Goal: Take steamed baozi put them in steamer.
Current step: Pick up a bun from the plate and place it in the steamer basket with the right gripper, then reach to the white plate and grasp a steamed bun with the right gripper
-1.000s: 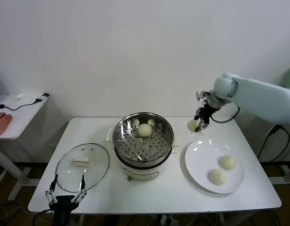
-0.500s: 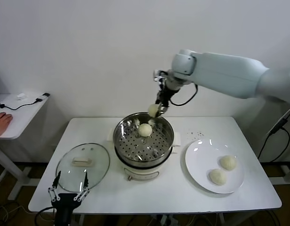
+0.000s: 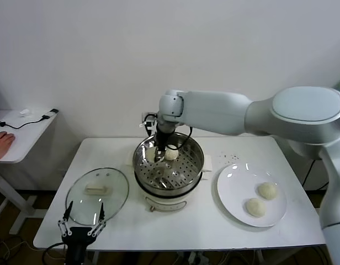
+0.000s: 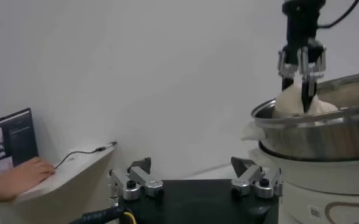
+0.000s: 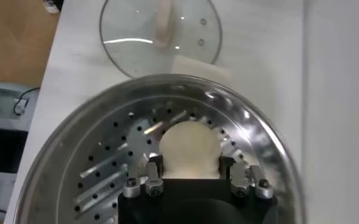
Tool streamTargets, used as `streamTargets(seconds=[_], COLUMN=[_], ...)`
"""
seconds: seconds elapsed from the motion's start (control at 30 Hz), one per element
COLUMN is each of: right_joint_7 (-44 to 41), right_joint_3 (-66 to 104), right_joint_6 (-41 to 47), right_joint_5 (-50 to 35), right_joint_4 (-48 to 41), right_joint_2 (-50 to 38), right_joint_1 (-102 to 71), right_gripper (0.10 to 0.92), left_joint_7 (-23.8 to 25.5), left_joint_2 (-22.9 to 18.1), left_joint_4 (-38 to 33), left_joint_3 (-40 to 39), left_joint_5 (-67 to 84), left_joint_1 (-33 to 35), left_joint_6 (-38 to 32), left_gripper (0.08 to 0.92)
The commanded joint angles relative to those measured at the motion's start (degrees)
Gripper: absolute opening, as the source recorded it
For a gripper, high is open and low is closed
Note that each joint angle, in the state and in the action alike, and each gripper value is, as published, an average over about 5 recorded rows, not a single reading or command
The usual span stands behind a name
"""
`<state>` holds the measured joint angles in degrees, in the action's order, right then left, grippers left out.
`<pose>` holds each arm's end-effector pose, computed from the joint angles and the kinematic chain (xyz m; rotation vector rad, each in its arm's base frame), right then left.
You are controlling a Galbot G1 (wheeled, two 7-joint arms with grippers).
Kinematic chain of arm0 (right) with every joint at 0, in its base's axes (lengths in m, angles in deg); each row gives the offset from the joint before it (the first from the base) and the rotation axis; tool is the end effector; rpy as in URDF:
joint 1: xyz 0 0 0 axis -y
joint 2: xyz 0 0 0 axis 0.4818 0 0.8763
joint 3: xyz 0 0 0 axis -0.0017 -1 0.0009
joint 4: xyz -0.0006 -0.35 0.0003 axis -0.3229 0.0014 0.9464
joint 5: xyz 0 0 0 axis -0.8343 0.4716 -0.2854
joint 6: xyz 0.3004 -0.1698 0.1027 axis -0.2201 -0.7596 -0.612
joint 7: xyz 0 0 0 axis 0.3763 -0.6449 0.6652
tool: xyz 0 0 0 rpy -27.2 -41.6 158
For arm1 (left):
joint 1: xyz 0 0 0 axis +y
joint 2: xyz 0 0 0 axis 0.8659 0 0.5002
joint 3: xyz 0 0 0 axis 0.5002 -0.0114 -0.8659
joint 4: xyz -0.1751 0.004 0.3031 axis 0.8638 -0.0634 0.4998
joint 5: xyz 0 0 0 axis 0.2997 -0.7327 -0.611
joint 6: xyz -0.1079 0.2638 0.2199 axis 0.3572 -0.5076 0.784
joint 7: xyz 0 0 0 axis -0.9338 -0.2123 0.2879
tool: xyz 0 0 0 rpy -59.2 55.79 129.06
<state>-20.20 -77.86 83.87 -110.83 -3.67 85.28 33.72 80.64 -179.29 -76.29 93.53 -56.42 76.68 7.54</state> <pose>0.5708 0.2183 -0.1056 1.4199 -1.3966 1.2654 0.0934 0.0378 -0.3243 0.1819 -3.0303 -0.4941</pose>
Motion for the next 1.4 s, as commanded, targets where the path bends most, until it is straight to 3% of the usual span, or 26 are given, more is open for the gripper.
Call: streamTargets(seconds=[0.03, 0.13, 0.4, 0.67, 1.03, 1.4], right_joint_7=[1.12, 1.10, 0.82, -1.86, -5.29, -8.84], right_joint_3=[-0.27, -0.30, 0.65, 1.22, -0.97, -0.10], right_joint_6=[0.88, 0.99, 1.54, 0.38, -4.60, -8.81], right_joint_5=[0.20, 0.31, -0.13, 1.38, 4.98, 24.53], right_joint_4=[-0.63, -0.91, -0.70, 5.23, 26.12, 35.11], right_joint_2=[2.46, 2.26, 1.46, -4.34, -31.42, -54.72], right_joint_1=[-3.15, -3.28, -2.03, 3.75, 17.08, 8.89], right_gripper=[0.592, 0.610, 0.798, 0.822, 0.823, 0.823], left_joint_7=[-0.03, -0.07, -0.07, -0.09, -0.01, 0.44], left_joint_2=[0.24, 0.37, 0.54, 0.62, 0.62, 0.29], left_joint_4=[1.15, 1.54, 1.71, 1.54, 0.96, 0.03], left_joint_3=[0.05, 0.10, 0.09, -0.32, -0.31, 1.12], left_joint_5=[-0.13, -0.02, -0.03, -0.10, 1.48, 4.99], left_joint_1=[0.01, 0.04, -0.09, 0.08, 0.39, 1.18], left_joint_6=[-0.23, -0.36, -0.33, -0.09, 0.66, 1.64], left_gripper=[0.823, 0.823, 0.823, 0.823, 0.823, 0.823])
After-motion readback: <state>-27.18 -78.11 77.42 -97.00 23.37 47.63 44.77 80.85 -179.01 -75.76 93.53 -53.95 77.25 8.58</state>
